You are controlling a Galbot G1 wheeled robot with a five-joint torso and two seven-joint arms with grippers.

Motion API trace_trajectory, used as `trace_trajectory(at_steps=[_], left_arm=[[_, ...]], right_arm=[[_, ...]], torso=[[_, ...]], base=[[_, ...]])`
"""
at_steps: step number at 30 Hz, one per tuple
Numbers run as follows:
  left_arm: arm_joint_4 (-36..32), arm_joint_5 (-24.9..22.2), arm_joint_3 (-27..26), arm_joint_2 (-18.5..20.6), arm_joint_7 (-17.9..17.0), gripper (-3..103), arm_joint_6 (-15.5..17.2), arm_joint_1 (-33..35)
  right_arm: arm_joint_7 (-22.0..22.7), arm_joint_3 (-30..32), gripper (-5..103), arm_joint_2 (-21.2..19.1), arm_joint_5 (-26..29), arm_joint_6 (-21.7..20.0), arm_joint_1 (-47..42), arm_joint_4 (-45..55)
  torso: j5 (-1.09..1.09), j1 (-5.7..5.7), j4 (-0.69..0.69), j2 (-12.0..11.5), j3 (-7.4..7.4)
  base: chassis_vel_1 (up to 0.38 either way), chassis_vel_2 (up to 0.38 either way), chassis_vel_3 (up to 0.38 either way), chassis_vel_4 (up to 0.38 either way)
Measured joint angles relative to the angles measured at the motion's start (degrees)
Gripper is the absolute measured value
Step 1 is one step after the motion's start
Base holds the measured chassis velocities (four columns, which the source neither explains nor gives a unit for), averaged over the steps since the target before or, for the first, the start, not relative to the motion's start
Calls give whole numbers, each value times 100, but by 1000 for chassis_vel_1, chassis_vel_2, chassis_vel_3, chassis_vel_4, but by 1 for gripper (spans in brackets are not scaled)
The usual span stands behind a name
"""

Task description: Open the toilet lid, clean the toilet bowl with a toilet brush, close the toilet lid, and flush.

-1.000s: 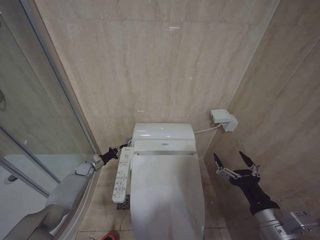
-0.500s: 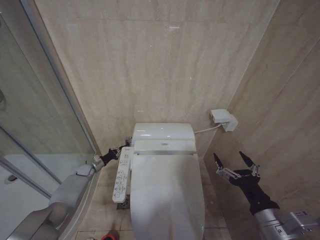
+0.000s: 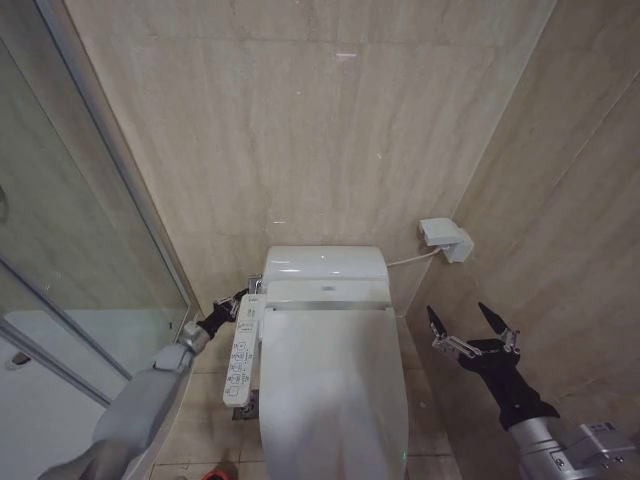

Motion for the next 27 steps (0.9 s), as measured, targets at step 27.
trace_trajectory(at_steps=[27], left_arm=[[-6512, -522, -2051, 94, -3821, 0, 2411, 4153]], right_arm=[[0, 0, 100, 0, 0, 0, 0, 0]], torso=[[3, -2, 0, 1, -1]], base=[[0, 0, 0, 0]])
